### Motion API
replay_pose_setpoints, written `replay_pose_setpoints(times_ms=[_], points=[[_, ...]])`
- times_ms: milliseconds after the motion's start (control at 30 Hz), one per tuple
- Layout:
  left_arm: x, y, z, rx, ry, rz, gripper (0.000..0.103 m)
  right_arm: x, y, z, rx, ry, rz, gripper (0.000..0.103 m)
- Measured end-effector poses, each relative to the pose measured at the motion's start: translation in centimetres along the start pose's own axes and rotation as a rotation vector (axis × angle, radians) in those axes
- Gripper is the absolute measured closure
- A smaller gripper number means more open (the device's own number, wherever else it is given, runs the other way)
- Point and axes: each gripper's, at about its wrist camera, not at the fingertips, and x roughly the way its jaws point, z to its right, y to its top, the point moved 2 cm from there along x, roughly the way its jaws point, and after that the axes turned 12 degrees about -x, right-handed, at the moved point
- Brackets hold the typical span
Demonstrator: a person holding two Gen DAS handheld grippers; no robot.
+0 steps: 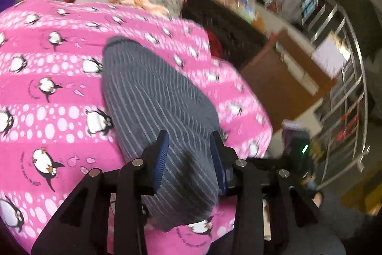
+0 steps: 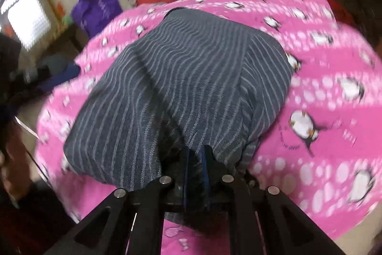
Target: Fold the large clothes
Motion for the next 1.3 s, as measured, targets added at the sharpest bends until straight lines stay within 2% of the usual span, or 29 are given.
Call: replay_pose_setpoints(times_ms=[33, 100, 133, 167, 200, 367, 433, 533, 600, 700, 867, 933, 1000, 1033, 1133, 1300], points=[[0.7, -0.6, -0.1, 0.027, 0.029, -0.033, 0.069, 0.0, -0.2, 0.1, 0.021, 0.007, 0.008, 0.094], [3.3, -3.2, -0.9, 0.140, 0.210, -0.118, 0.071, 0.2, -0.5, 0.2, 0.066, 0.005, 0.022, 0.094], [3.9, -4.1, -1.4, 0.173, 0.275, -0.124, 0.071, 0.3, -0.6, 0.2, 0.079, 0.003, 0.024, 0.094], [4.2, -5.1, -1.9, 0.206, 0.304, -0.105, 0.070, 0.4, -0.7, 0.2, 0.086, 0.010, 0.034, 0.094], [4.0, -5.4, -2.0, 0.212, 0.298, -0.077, 0.070, 0.3, -0.7, 0.0, 0.084, 0.011, 0.040, 0.094], [4.3, -5.0, -1.7, 0.207, 0.319, -0.091, 0.070, 0.2, -0.6, 0.3, 0.099, -0.004, 0.033, 0.094], [4.2, -4.5, -1.3, 0.202, 0.313, -0.084, 0.071, -0.8, 0.4, 0.1, 0.106, -0.038, 0.017, 0.094], [4.2, -4.4, -1.1, 0.200, 0.298, -0.064, 0.071, -4.2, 3.0, -1.5, 0.088, -0.120, 0.133, 0.093], [3.6, -5.6, -1.7, 0.217, 0.293, -0.050, 0.071, -5.0, 4.8, -2.2, 0.080, -0.176, 0.175, 0.088], [3.4, -5.7, -2.0, 0.207, 0.271, -0.043, 0.071, -3.5, 7.1, -1.6, 0.114, -0.216, 0.178, 0.088], [3.1, -5.8, -2.4, 0.190, 0.241, -0.039, 0.071, 1.2, 9.6, 2.0, 0.242, -0.225, 0.172, 0.088], [3.1, -5.8, -2.5, 0.187, 0.235, -0.038, 0.071, 2.9, 10.1, 2.8, 0.226, -0.254, 0.150, 0.088], [3.2, -5.9, -2.5, 0.182, 0.220, -0.040, 0.071, 5.3, 9.2, 3.5, 0.202, -0.262, 0.110, 0.087], [3.3, -6.0, -2.5, 0.184, 0.211, -0.044, 0.071, 6.6, 7.8, 3.7, 0.177, -0.296, 0.100, 0.087], [3.6, -6.3, -2.1, 0.204, 0.217, -0.040, 0.071, 6.5, 6.1, 4.0, 0.174, -0.335, 0.164, 0.087], [3.6, -6.4, -2.1, 0.208, 0.210, -0.037, 0.071, 6.9, 6.2, 4.8, 0.190, -0.309, 0.150, 0.087]])
